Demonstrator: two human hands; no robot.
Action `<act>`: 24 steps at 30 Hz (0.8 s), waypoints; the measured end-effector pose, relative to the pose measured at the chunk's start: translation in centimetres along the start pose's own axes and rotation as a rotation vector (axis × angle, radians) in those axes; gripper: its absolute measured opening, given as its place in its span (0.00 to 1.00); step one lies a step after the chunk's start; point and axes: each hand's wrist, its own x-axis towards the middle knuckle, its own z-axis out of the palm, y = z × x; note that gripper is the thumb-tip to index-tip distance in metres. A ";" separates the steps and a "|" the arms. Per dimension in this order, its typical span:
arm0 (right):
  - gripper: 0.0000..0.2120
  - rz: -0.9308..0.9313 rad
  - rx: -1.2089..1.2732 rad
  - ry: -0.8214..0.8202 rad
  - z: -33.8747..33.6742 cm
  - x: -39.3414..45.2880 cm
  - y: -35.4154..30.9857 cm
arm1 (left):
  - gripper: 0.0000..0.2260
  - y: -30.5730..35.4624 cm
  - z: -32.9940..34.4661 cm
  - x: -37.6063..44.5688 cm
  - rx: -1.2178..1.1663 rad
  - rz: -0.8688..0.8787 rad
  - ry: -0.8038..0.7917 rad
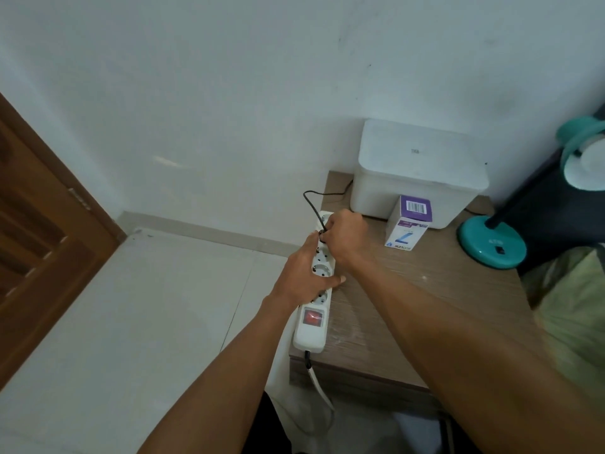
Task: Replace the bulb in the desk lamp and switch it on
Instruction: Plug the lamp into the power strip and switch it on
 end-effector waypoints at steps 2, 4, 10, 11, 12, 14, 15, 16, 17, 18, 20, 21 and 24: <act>0.10 0.021 0.014 -0.032 -0.5 0.0 -0.1 | 0.47 0.4 -0.1 0.0 0.054 -0.041 -0.019; 0.10 0.030 0.085 -0.057 -1.3 -0.6 0.2 | 0.48 0.9 -0.3 0.0 0.115 -0.066 -0.046; 0.10 0.030 0.188 0.011 -4.5 -7.2 4.1 | 0.53 3.0 -0.1 -0.6 0.523 -0.044 -0.038; 0.10 0.031 0.181 0.016 -4.9 -8.3 5.3 | 0.50 3.6 0.3 -1.4 0.575 0.021 0.020; 0.11 0.035 0.176 0.025 -5.4 -9.3 6.6 | 0.45 4.1 0.8 -2.2 0.605 0.109 0.074; 0.12 0.053 0.152 0.035 -6.6 -10.9 9.3 | 0.34 5.4 2.5 -3.6 0.597 0.243 0.131; 0.13 0.065 0.129 0.040 -7.3 -11.7 10.7 | 0.30 6.1 3.8 -4.2 0.572 0.269 0.120; 0.14 0.084 0.106 0.050 -8.0 -12.3 12.3 | 0.27 6.8 5.2 -4.8 0.542 0.286 0.094; 0.15 0.109 0.084 0.069 -8.7 -12.9 14.0 | 0.26 7.6 6.7 -5.2 0.509 0.292 0.056; 0.16 0.136 0.067 0.097 -9.4 -13.4 15.7 | 0.25 8.2 8.3 -5.3 0.485 0.300 0.018; 0.17 0.167 0.051 0.178 -10.4 -14.3 19.1 | 0.25 9.3 11.5 -4.9 0.481 0.319 -0.051; 0.17 0.166 0.052 0.220 -10.7 -14.5 20.9 | 0.25 9.8 13.1 -4.4 0.491 0.335 -0.080; 0.17 0.122 0.017 0.292 -11.2 -14.5 25.5 | 0.25 11.5 17.5 -2.4 0.516 0.365 -0.149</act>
